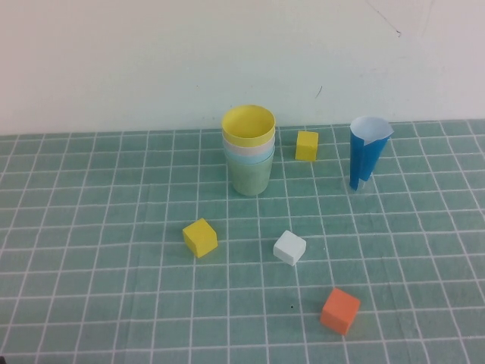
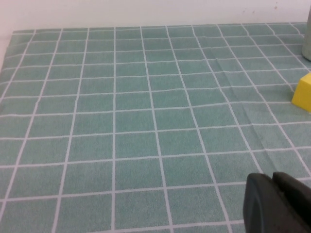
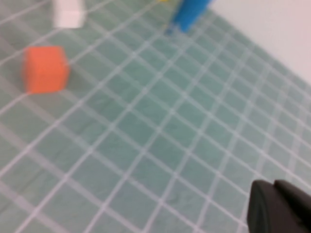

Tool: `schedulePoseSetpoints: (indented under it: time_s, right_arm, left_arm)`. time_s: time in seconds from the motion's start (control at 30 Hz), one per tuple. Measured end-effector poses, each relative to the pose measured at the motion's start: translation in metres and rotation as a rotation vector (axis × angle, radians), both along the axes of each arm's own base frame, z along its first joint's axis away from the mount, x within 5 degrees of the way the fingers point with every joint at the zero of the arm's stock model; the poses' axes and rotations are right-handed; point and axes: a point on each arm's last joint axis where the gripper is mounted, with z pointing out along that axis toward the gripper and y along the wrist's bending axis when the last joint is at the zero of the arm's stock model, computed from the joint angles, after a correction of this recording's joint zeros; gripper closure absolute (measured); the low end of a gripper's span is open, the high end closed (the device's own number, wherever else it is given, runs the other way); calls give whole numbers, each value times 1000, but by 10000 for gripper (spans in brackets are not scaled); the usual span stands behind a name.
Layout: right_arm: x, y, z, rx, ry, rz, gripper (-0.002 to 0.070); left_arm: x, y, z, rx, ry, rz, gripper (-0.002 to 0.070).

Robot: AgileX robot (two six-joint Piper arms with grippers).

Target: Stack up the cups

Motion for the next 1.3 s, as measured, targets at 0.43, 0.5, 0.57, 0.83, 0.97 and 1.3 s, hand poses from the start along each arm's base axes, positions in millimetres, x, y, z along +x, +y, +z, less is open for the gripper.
schedulePoseSetpoints:
  time_s: [0.43,0.5,0.57,0.83,0.97,1.3]
  right_arm:
    - [0,-21,-90,141,-160,-504,678]
    - [-1,-22,-89,156,-176,-538,678]
    - [-1,-22,-89,160,-181,-549,678]
    - [-1,-22,-89,163,-184,-549,678]
    - [-1,-21,-89,208,-181,-549,678]
    - [0,-17,-89,304,-173,-547,678]
  left_arm:
    - [0,0,0,0,1,0,677]
    - [0,0,0,0,0,0,677]
    - [0,0,0,2,2,0,677]
    - [0,0,0,2,2,0,677]
    - [0,0,0,2,2,0,677]
    - [0,0,0,2,2,0,677]
